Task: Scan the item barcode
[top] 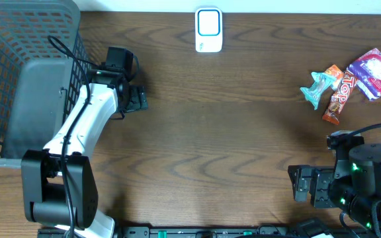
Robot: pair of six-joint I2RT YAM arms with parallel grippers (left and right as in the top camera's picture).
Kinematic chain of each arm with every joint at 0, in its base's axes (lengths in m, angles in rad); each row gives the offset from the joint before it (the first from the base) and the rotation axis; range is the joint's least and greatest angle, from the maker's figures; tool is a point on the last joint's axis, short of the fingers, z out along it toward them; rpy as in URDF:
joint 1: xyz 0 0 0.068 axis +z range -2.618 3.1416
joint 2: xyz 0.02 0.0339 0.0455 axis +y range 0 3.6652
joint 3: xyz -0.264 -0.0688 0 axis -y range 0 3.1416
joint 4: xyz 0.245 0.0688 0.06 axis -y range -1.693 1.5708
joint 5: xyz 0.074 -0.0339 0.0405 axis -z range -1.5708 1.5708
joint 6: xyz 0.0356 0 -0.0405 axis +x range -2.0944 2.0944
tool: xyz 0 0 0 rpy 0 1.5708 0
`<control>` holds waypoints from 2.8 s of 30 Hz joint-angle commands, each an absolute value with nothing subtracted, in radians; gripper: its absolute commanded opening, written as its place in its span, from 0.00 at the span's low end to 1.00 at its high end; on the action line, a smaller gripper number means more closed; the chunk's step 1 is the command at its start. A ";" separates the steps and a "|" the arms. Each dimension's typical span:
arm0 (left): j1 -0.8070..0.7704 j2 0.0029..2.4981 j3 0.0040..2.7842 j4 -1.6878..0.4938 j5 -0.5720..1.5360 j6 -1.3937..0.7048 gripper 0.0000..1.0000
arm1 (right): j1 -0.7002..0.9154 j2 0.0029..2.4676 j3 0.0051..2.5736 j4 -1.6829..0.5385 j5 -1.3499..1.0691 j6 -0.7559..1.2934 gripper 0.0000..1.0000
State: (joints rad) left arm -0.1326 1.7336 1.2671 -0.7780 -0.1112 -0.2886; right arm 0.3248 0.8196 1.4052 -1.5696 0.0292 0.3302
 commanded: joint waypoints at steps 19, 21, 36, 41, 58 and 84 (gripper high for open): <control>-0.130 1.732 1.267 -0.780 -0.121 -0.294 0.98 | 0.152 0.452 0.887 -1.009 -0.036 0.133 0.99; -0.130 1.732 1.267 -0.780 -0.121 -0.294 0.98 | 0.127 0.403 0.771 -0.915 -0.068 0.132 0.99; -0.130 1.732 1.267 -0.780 -0.121 -0.294 0.98 | 0.094 0.134 0.165 -0.216 -0.201 0.133 0.99; -0.130 1.732 1.267 -0.780 -0.121 -0.294 0.98 | 0.073 0.088 0.102 -0.139 -0.196 0.124 0.99; -0.130 1.732 1.267 -0.780 -0.121 -0.294 0.98 | 0.080 0.005 0.005 -0.067 -0.110 0.084 0.99; -0.130 1.732 1.267 -0.780 -0.121 -0.294 0.98 | 0.080 0.005 0.006 -0.067 -0.114 0.014 0.99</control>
State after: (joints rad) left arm -0.1326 1.7336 1.2671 -0.7780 -0.1112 -0.2886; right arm 0.0795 0.0147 0.0116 -0.0685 -0.1165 0.0109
